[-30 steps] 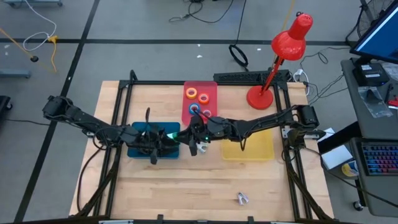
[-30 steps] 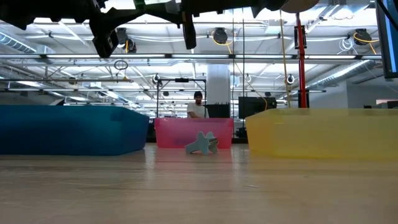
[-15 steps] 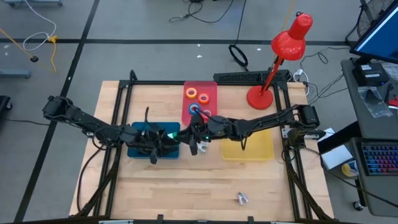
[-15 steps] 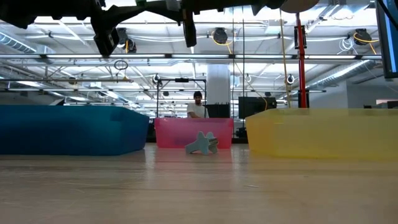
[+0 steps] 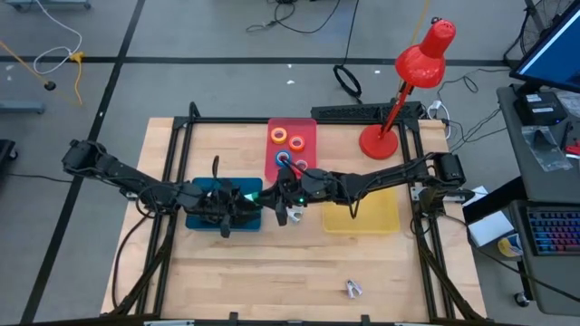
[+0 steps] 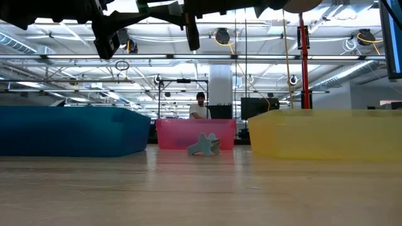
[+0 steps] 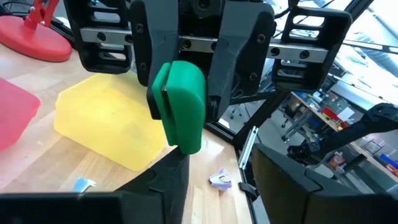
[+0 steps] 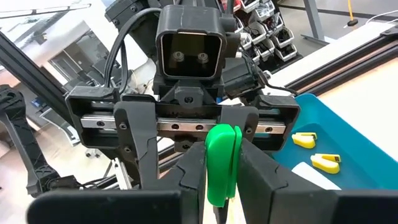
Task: Pick and place Stapler, Stapler remover, tape
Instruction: Put the green stapler into the blue bin
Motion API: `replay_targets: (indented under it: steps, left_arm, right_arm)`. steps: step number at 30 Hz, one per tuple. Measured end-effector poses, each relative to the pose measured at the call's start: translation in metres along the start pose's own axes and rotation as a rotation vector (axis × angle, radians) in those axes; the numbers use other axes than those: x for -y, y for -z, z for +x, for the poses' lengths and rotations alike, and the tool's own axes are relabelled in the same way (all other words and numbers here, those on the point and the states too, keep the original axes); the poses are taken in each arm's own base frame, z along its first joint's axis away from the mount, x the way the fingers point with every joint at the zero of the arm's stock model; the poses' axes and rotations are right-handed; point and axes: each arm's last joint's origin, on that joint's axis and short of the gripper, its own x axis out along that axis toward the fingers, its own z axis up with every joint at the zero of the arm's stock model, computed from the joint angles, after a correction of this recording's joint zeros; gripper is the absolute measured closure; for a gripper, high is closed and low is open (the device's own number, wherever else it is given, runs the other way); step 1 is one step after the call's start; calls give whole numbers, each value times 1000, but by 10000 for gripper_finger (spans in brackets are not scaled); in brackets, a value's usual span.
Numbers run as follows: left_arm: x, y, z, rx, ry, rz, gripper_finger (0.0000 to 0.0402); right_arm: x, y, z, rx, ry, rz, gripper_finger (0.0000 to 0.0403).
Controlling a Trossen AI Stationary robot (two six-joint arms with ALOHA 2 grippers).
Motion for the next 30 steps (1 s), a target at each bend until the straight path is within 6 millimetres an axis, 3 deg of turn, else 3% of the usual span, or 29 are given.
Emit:
replay_targets:
  steps: [11, 23, 30]
  left_arm:
    - [-5, -1, 1, -4, -37, 32, 156]
    - [-8, -9, 2, 52, -49, 50, 151]
    - [-8, -4, 2, -36, 16, 34, 151]
  right_arm:
    - [1, 2, 0, -14, 9, 8, 349]
    - [0, 11, 0, -86, -2, 36, 349]
    - [0, 9, 0, -63, 14, 20, 349]
